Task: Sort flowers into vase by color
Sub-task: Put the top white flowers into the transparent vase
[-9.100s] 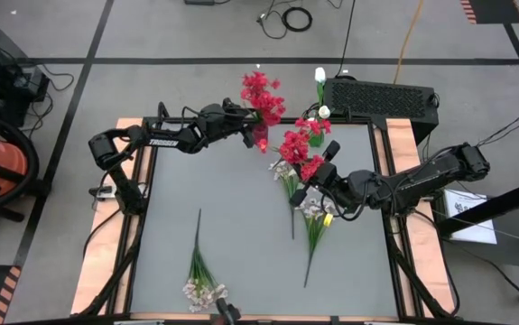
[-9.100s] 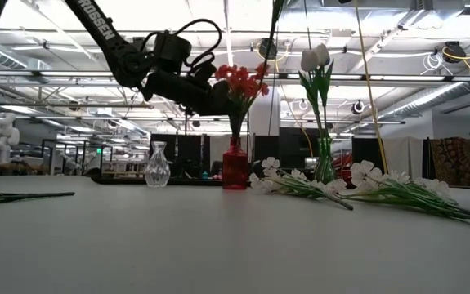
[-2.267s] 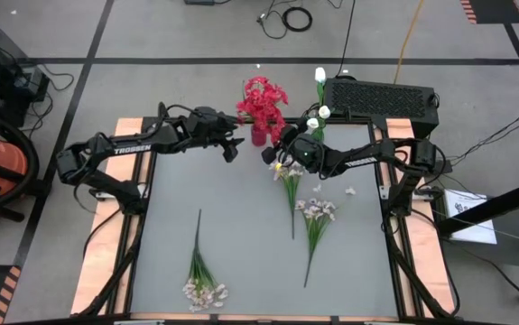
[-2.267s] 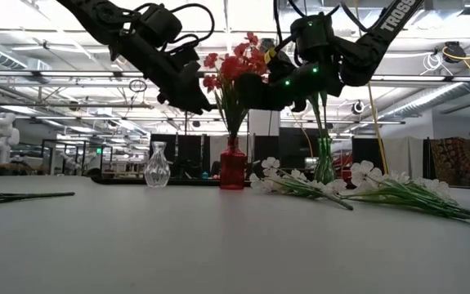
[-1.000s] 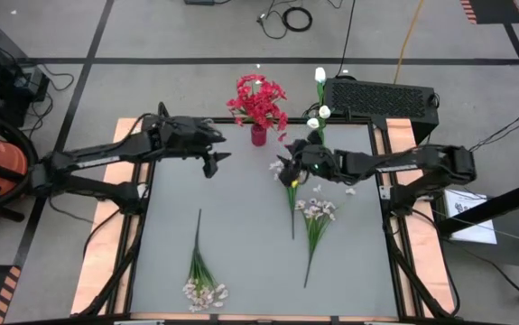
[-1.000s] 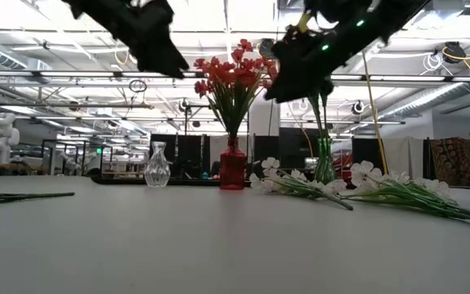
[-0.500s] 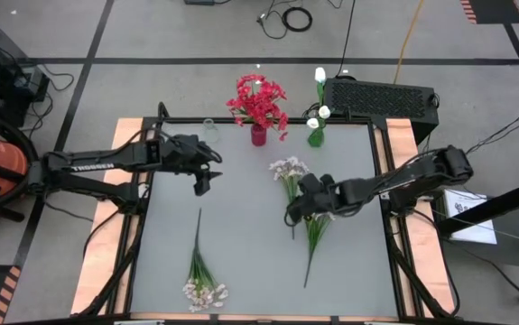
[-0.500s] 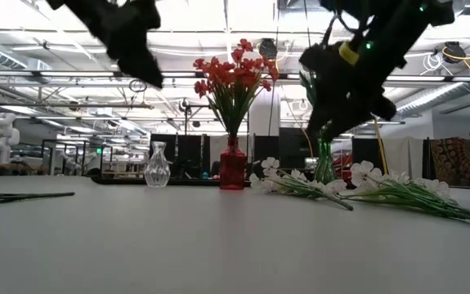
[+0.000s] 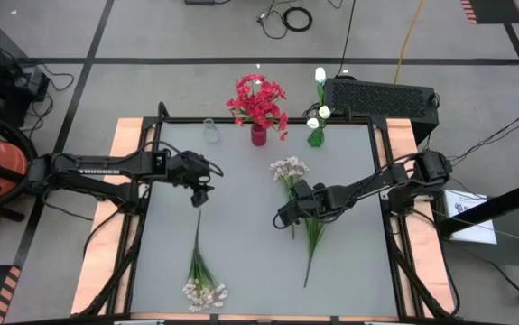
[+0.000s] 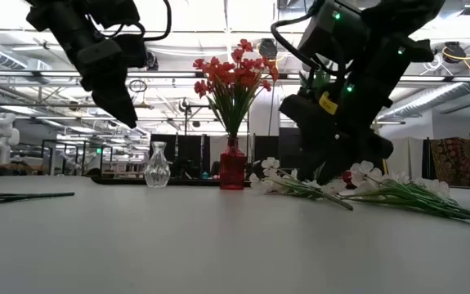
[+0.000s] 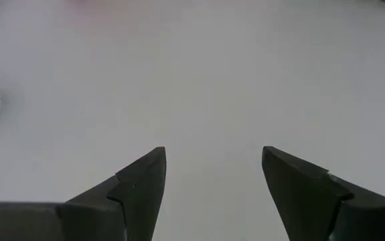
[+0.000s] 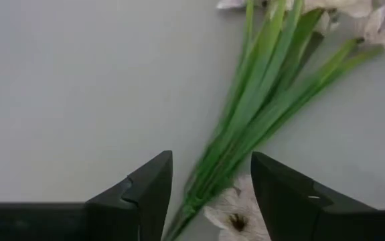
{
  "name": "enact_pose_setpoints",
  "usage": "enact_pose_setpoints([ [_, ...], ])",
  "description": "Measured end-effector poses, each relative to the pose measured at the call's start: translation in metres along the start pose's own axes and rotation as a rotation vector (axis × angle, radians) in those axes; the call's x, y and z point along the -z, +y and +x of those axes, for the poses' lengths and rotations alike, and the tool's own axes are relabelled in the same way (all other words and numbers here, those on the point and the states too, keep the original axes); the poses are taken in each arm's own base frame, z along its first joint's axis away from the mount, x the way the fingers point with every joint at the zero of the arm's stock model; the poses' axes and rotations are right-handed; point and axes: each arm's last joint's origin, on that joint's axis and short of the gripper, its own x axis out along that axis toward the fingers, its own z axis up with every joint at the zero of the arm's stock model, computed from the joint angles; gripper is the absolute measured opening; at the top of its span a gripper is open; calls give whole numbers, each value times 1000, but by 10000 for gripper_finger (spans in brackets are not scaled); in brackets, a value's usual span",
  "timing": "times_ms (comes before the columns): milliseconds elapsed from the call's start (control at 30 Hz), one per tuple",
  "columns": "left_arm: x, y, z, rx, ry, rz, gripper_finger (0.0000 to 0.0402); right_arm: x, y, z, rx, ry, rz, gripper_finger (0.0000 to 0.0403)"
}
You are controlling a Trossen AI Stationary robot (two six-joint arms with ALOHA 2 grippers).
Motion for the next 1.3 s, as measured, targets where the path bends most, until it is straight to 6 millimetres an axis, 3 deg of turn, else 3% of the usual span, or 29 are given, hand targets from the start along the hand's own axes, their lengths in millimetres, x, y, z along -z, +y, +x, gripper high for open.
enact_pose_setpoints([
  [133, 2, -10, -1, 10, -1, 33, 254, 5, -4, 15, 56, 18, -12, 194],
  [267, 4, -11, -2, -138, -25, 29, 254, 8, -4, 25, 87, 0, -30, 179],
  [367, 5, -11, -2, -190, -36, 38, 251, 9, -3, 27, 90, -5, -26, 141],
  [600, 6, -20, -3, -105, -32, 58, 214, 8, 4, 18, 15, 3, -72, 15],
  [800, -1, -35, -16, 122, -140, 48, 184, -8, 27, -17, -112, -79, -122, 17],
  [1133, -5, -57, -80, 446, -512, 124, 175, -47, 79, -102, -195, -458, -223, 8],
  [1300, 1, -65, -93, 515, -561, 241, 175, -61, 97, -135, -212, -564, -286, 8],
])
